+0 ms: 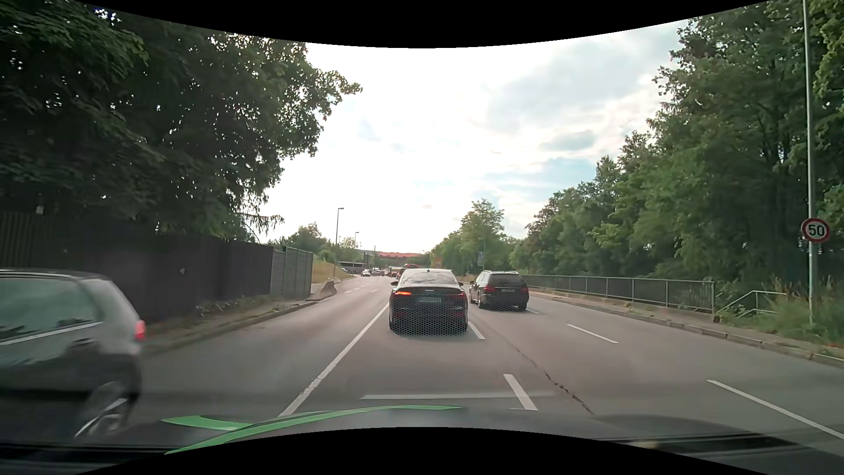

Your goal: Follow the waypoints while adhering to traffic rules and regulations

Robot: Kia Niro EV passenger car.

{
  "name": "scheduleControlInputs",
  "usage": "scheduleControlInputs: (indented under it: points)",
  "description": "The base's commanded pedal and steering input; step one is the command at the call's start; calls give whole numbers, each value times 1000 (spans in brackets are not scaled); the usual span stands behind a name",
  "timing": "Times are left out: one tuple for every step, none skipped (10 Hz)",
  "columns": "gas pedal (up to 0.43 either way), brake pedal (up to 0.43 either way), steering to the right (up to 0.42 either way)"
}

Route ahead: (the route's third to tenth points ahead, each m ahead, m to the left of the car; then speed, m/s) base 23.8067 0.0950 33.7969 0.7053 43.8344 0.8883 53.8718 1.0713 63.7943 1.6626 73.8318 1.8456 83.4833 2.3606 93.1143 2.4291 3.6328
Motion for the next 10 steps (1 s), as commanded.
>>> scheduleControlInputs:
  points:
    - [189, 0, 0]
    - [189, 0, 5]
    - [189, 0, 6]
    - [189, 0, 6]
    - [189, 0, 6]
    - [189, 0, 5]
    - [189, 0, 6]
    - [189, 0, 5]
    - [189, 0, 5]
    - [189, 0, 5]
